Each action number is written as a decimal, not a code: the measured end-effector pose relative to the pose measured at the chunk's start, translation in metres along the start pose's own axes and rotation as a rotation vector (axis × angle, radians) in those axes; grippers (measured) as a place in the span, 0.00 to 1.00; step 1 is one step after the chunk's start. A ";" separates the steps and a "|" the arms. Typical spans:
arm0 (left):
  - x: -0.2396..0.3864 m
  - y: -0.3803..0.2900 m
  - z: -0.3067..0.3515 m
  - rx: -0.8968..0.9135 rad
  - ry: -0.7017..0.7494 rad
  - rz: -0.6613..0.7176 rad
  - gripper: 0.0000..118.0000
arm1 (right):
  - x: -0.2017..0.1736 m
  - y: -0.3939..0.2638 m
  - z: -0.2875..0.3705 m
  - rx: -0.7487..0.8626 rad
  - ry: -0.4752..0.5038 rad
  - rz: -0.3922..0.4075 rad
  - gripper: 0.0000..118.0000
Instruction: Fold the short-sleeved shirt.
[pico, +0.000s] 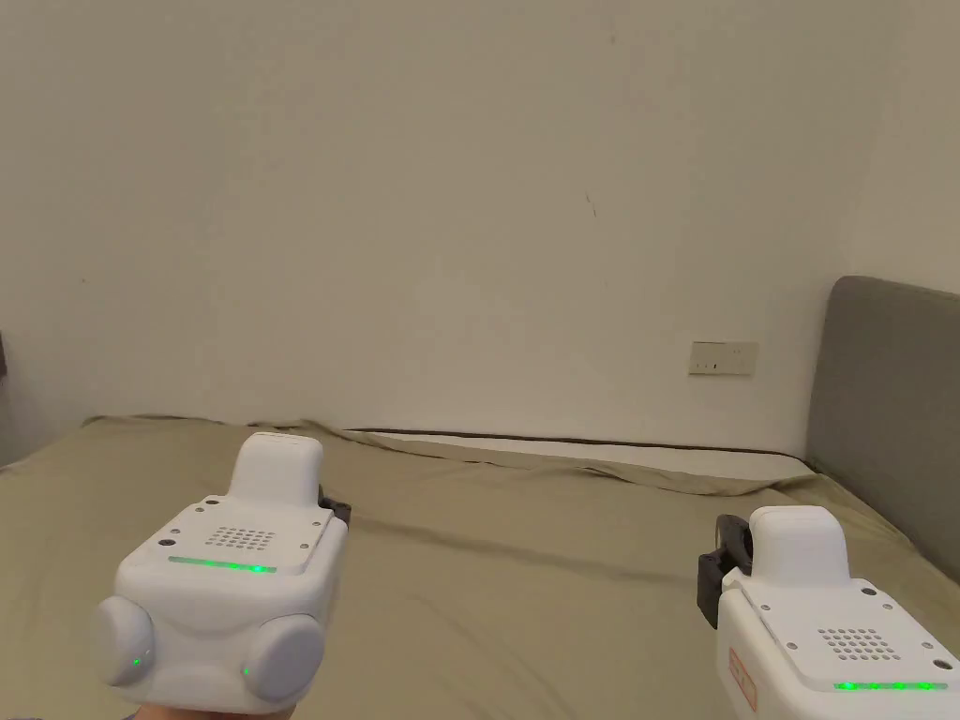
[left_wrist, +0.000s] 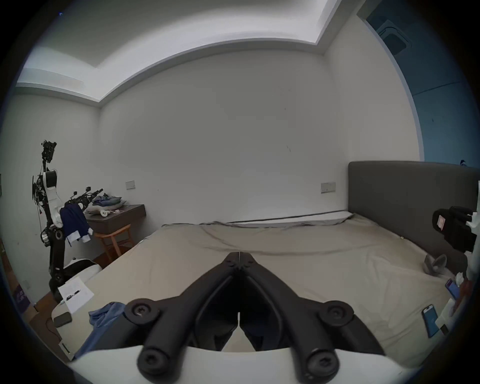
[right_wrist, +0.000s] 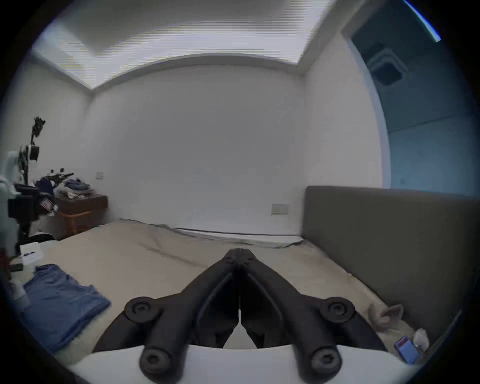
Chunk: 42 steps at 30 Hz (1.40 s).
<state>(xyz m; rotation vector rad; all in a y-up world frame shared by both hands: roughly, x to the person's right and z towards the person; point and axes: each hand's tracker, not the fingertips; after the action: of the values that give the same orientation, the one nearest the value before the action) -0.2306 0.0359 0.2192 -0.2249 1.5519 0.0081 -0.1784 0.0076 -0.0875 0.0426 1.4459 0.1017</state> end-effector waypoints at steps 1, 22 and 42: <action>-0.001 -0.001 0.002 -0.008 0.023 -0.015 0.00 | -0.006 -0.001 0.001 0.001 0.018 0.029 0.02; -0.197 -0.176 0.020 -0.732 0.187 0.221 0.84 | -0.264 -0.064 0.013 -0.227 0.661 0.148 0.02; -0.150 -0.293 -0.108 -0.857 0.018 0.177 0.50 | -0.164 -0.156 -0.057 -0.533 0.466 0.075 0.02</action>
<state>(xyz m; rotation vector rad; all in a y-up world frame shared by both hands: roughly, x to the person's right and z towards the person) -0.2980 -0.2470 0.4084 -0.7573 1.5024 0.8216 -0.2474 -0.1652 0.0530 -0.3858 1.8377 0.5859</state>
